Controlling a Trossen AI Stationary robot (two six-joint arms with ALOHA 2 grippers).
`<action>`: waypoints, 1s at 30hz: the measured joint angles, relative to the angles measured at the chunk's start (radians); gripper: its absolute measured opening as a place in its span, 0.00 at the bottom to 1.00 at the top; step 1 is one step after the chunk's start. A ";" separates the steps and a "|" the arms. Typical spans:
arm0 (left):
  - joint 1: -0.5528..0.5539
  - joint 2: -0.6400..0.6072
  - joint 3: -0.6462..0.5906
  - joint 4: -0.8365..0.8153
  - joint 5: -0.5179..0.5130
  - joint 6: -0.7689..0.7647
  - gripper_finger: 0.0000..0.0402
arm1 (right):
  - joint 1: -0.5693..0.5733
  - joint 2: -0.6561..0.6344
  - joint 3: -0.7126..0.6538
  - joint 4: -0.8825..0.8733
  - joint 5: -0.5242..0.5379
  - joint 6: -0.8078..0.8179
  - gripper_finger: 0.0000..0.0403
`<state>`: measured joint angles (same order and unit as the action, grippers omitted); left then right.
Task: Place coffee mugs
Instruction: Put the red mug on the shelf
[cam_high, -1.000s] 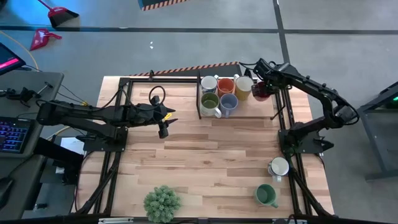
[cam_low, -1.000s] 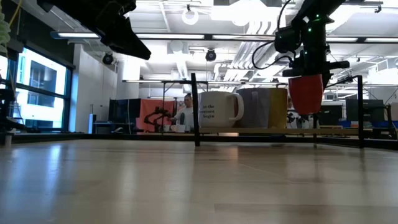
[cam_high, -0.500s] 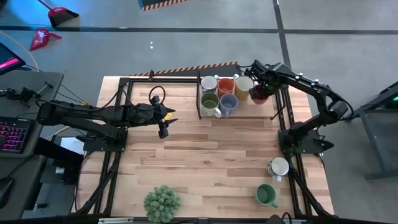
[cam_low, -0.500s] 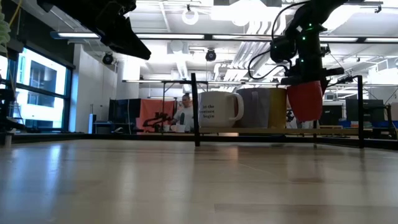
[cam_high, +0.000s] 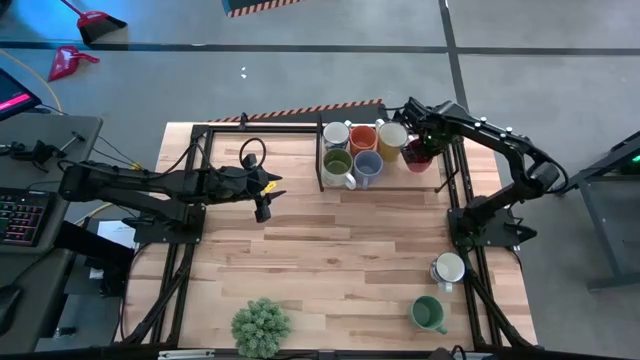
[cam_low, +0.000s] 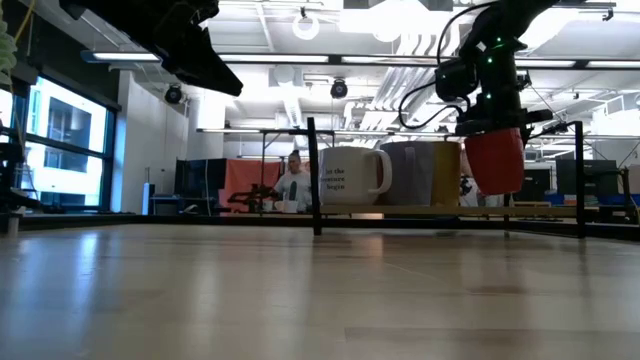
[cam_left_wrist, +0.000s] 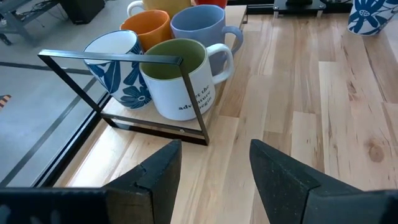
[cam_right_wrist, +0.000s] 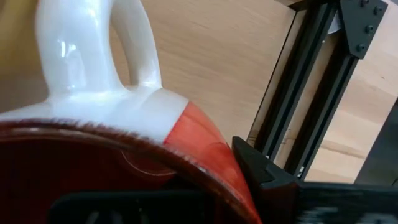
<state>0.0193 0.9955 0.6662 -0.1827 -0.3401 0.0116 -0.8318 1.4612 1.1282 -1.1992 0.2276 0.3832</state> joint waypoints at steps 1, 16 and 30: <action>0.000 0.000 0.000 0.000 0.000 0.000 0.45 | 0.003 0.000 0.000 -0.002 0.000 -0.001 0.02; 0.000 0.000 0.000 0.000 0.000 0.000 0.45 | 0.030 0.000 0.000 -0.023 0.005 -0.046 0.02; 0.000 0.000 0.000 0.000 0.000 0.000 0.45 | 0.106 -0.001 0.000 -0.060 -0.038 -0.068 0.02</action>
<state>0.0193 0.9955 0.6662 -0.1825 -0.3397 0.0116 -0.7261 1.4605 1.1282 -1.2594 0.1894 0.3153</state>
